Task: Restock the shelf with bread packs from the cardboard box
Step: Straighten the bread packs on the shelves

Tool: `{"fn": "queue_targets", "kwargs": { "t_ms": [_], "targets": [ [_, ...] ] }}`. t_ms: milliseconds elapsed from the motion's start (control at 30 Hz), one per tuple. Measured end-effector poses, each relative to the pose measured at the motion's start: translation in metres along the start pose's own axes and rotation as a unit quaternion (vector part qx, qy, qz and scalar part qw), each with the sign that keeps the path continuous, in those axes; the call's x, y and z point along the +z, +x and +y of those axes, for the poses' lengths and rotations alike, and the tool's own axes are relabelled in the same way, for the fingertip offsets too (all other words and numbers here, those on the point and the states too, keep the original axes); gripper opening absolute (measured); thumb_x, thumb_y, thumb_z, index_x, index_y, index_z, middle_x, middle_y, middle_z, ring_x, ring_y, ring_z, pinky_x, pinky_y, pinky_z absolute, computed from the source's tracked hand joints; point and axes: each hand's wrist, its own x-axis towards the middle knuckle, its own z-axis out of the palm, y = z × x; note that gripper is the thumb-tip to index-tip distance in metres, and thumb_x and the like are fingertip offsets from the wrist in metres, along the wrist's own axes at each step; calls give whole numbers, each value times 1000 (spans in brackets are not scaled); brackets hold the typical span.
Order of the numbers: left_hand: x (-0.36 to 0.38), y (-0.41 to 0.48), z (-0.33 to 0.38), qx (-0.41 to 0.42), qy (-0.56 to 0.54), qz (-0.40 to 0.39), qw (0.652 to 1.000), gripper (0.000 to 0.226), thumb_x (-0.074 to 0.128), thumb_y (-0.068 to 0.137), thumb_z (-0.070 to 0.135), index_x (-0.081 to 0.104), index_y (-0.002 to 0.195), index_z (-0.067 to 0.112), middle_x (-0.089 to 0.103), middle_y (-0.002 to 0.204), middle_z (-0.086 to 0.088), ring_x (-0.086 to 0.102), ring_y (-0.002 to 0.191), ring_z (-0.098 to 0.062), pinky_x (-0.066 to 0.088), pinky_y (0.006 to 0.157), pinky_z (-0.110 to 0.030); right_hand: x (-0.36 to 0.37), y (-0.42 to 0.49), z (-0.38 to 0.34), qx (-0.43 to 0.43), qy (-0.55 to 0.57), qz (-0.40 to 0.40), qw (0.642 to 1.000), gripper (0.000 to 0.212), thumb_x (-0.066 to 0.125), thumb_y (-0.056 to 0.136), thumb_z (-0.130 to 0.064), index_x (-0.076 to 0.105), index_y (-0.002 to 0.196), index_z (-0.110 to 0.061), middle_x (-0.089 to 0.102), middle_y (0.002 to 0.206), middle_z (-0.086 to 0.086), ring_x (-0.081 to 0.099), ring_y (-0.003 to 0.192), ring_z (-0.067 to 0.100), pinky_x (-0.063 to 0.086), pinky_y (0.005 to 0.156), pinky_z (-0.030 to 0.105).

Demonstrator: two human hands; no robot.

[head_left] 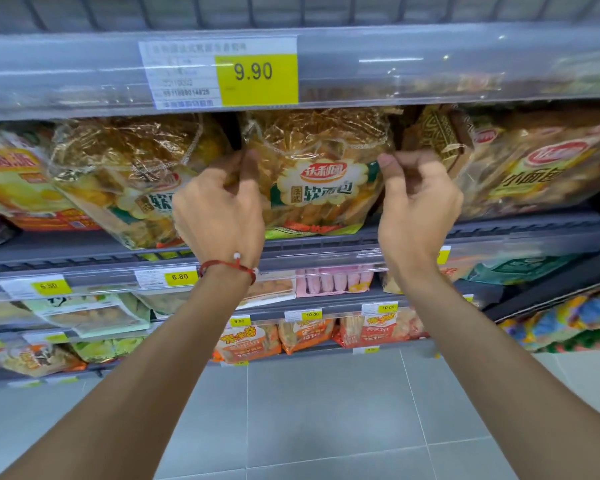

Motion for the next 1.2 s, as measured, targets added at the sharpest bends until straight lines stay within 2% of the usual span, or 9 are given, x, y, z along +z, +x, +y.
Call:
{"fn": "queue_targets", "kwargs": {
  "t_ms": [133, 267, 367, 500, 733, 833, 933, 1133, 1200],
  "targets": [
    [1, 4, 1, -8, -14, 5, 1000, 36, 56, 88, 48, 80, 93, 22, 69, 67, -12, 61, 68, -35, 29, 56, -24, 0, 0, -1, -7, -31, -9, 999, 20, 61, 100, -39, 68, 94, -21, 67, 76, -7, 63, 74, 22, 51, 67, 47],
    [2, -6, 1, -30, -32, 11, 999, 31, 56, 90, 42, 76, 89, 19, 61, 61, 1, 60, 66, -27, 28, 60, -24, 0, -5, 0, 4, -14, -26, 1000, 20, 58, 104, -33, 67, 106, -16, 70, 90, -5, 65, 84, 16, 53, 75, 40],
    [1, -22, -13, -51, -57, -30, 997, 26, 61, 85, 44, 71, 90, 20, 61, 58, 5, 59, 59, -14, 30, 57, -7, -6, -11, 15, 30, -9, -94, 995, 29, 65, 100, -33, 66, 121, -14, 73, 104, -6, 67, 92, 5, 56, 82, 28],
    [13, -33, -32, -53, 22, -116, 992, 53, 64, 77, 62, 68, 100, 15, 73, 81, 0, 62, 76, -17, 37, 63, -20, -7, -16, 45, 39, -129, -188, 973, 45, 72, 93, -46, 65, 128, -19, 76, 113, -5, 69, 108, 21, 58, 88, 44],
    [28, -15, -40, -35, 59, -123, 990, 46, 61, 76, 63, 77, 100, 27, 75, 87, 1, 68, 84, -22, 52, 67, -26, 2, -11, 53, 56, -114, -131, 983, 9, 72, 95, -32, 74, 96, -22, 74, 84, -9, 71, 82, 15, 59, 79, 46],
    [20, -15, -44, -29, 30, -160, 986, 43, 62, 77, 58, 75, 104, 27, 76, 91, 4, 70, 86, -18, 58, 74, -32, 1, -21, 47, 64, -111, -117, 985, 10, 68, 97, -27, 74, 102, -20, 74, 91, -6, 70, 90, 18, 58, 83, 47],
    [1, -18, -50, -20, 3, -183, 983, 37, 68, 82, 46, 71, 109, 22, 75, 93, 9, 71, 83, -7, 58, 78, -26, -5, -43, 35, 58, -115, -100, 987, 16, 67, 98, -27, 69, 113, -21, 71, 102, -5, 66, 103, 21, 55, 90, 47],
    [-49, -18, -78, -27, -77, -97, 992, 19, 64, 88, 30, 65, 105, 21, 67, 83, 21, 65, 73, 10, 57, 78, -25, 18, -100, -8, 23, -31, -209, 977, 13, 65, 99, -21, 71, 110, -19, 72, 100, -5, 67, 96, 9, 58, 85, 38],
    [-63, -4, -89, -40, -106, -44, 993, 27, 65, 88, 26, 56, 112, 17, 62, 86, 16, 63, 73, 2, 55, 77, -25, 37, -109, -30, -6, -6, -239, 971, 16, 64, 100, -19, 70, 115, -18, 72, 105, -5, 67, 98, 7, 58, 88, 34]
  ]
}}
